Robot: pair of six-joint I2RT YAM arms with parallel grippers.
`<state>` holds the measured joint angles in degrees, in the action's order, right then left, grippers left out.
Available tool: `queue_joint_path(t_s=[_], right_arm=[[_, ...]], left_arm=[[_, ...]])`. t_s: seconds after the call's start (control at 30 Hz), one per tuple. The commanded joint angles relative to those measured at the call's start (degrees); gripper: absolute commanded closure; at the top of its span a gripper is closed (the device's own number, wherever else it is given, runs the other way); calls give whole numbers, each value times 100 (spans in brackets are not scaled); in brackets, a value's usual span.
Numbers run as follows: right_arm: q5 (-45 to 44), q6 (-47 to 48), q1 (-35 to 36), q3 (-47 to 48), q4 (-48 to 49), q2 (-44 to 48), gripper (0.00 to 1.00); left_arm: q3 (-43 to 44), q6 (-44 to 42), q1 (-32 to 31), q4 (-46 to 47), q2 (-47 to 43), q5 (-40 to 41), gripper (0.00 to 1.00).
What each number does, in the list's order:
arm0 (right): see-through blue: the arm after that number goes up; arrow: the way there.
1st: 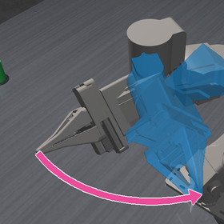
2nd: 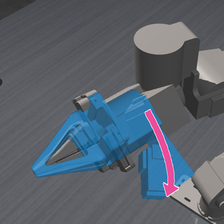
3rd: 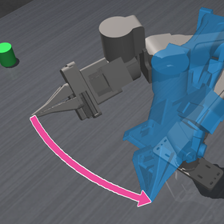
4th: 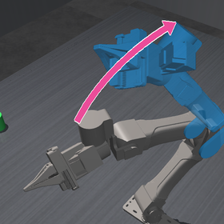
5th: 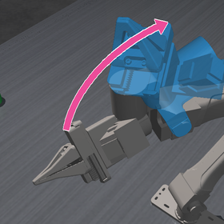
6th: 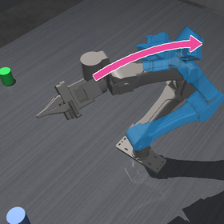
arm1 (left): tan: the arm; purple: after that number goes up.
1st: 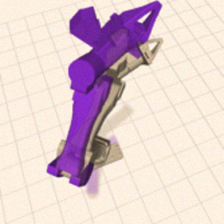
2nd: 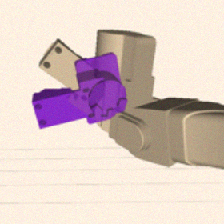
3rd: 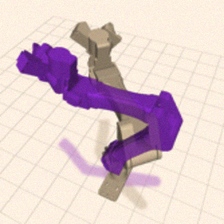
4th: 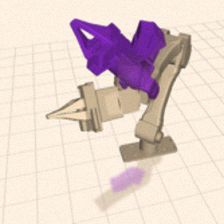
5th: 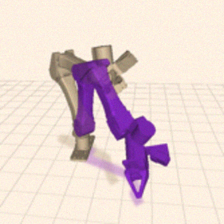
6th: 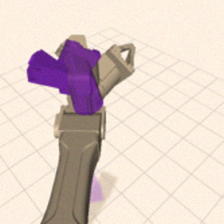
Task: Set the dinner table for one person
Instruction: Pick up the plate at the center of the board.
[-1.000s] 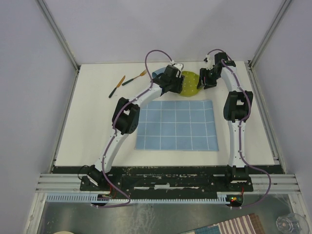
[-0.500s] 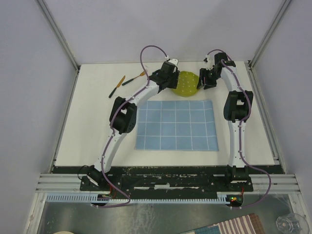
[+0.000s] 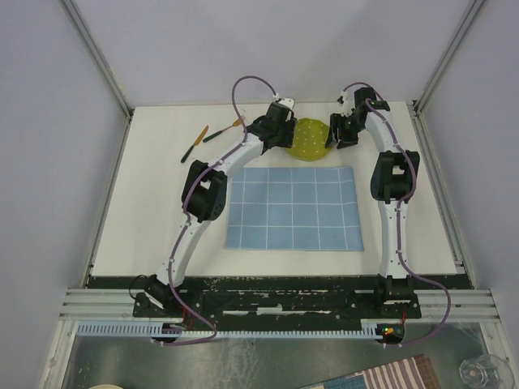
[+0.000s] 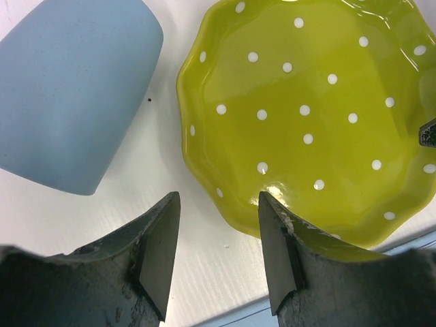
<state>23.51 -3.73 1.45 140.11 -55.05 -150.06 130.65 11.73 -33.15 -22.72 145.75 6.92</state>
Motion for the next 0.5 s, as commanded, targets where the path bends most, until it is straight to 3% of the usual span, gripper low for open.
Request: queue_joint_path(t_s=[0.0, 0.3, 0.4, 0.47], right_arm=[[93, -88, 39, 85, 158, 53, 39], [128, -133, 38, 43, 182, 113, 39], [140, -178, 34, 53, 217, 107, 39], [166, -203, 39, 53, 241, 107, 39]], left_arm=[[238, 302, 13, -16, 222, -88, 44], [365, 735, 86, -133, 622, -297, 48], [435, 787, 108, -166, 673, -314, 60], [428, 794, 127, -171, 667, -341, 77]])
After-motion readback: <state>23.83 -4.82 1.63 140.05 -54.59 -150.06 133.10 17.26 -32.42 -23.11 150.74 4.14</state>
